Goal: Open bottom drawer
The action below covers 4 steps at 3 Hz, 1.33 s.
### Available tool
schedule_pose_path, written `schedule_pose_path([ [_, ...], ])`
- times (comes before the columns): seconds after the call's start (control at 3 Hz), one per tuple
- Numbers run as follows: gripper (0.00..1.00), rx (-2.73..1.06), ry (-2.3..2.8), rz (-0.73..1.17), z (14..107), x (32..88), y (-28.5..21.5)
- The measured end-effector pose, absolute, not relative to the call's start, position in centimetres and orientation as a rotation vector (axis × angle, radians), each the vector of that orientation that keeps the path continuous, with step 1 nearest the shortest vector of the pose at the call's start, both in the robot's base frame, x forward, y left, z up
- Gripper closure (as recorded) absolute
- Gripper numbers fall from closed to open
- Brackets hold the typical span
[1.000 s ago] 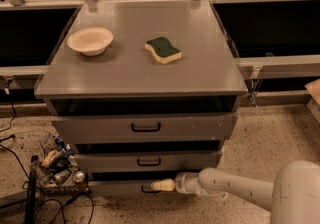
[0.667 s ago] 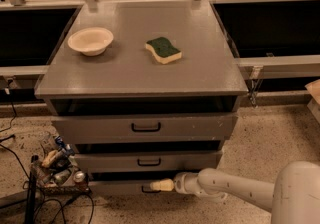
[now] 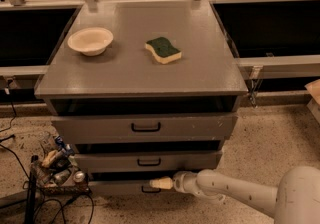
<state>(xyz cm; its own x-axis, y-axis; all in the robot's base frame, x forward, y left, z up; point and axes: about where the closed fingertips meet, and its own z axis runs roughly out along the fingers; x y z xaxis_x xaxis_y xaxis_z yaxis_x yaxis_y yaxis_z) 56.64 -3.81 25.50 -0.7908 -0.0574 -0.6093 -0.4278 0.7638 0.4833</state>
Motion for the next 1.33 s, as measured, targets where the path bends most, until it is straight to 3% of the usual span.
schedule_pose_path([
  [1.33, 0.00, -0.463, 2.392, 0.926, 23.3, 56.1, -2.1],
])
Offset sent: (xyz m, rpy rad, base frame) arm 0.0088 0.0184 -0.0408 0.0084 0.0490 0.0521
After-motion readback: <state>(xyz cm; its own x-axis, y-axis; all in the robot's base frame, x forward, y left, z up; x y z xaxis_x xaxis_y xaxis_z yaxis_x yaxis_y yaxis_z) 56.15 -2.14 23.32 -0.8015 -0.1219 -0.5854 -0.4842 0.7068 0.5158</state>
